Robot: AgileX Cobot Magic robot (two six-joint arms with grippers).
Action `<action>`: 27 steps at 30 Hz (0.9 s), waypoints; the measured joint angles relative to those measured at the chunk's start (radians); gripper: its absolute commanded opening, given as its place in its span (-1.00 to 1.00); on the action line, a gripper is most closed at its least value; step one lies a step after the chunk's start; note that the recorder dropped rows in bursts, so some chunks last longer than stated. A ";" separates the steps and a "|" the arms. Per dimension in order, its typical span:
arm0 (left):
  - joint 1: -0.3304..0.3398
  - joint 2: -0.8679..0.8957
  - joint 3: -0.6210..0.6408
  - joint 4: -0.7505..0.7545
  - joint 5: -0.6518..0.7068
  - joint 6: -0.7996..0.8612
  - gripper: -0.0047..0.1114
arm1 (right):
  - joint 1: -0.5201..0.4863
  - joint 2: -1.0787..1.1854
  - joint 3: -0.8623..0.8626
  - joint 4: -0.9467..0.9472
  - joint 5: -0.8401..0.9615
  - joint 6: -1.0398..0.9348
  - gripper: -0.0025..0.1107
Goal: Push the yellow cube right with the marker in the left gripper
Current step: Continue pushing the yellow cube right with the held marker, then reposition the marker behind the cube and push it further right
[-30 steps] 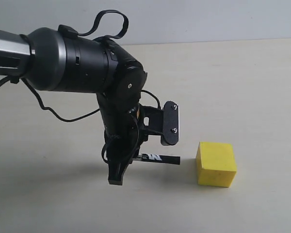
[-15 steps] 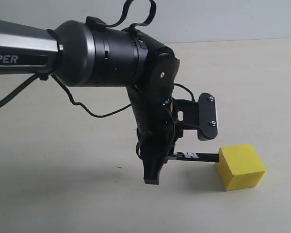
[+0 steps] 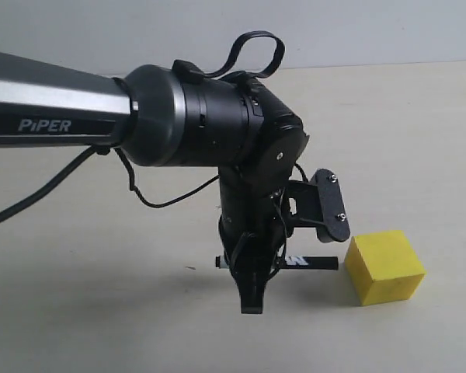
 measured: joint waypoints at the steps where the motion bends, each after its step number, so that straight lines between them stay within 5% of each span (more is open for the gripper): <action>1: -0.004 0.004 -0.008 0.000 -0.022 -0.007 -0.92 | 0.000 0.000 0.000 0.000 0.000 0.000 -0.96; 8: -0.038 0.050 -0.090 0.001 -0.026 -0.021 -0.92 | 0.000 0.000 0.000 0.000 0.000 0.000 -0.96; 15: -0.005 0.037 -0.101 0.036 0.127 -0.023 -0.92 | 0.000 0.000 0.000 0.000 0.000 0.000 -0.96; 27: 0.005 -0.007 -0.101 0.039 0.135 -0.022 -0.92 | 0.000 0.000 0.000 0.000 0.000 0.000 -0.96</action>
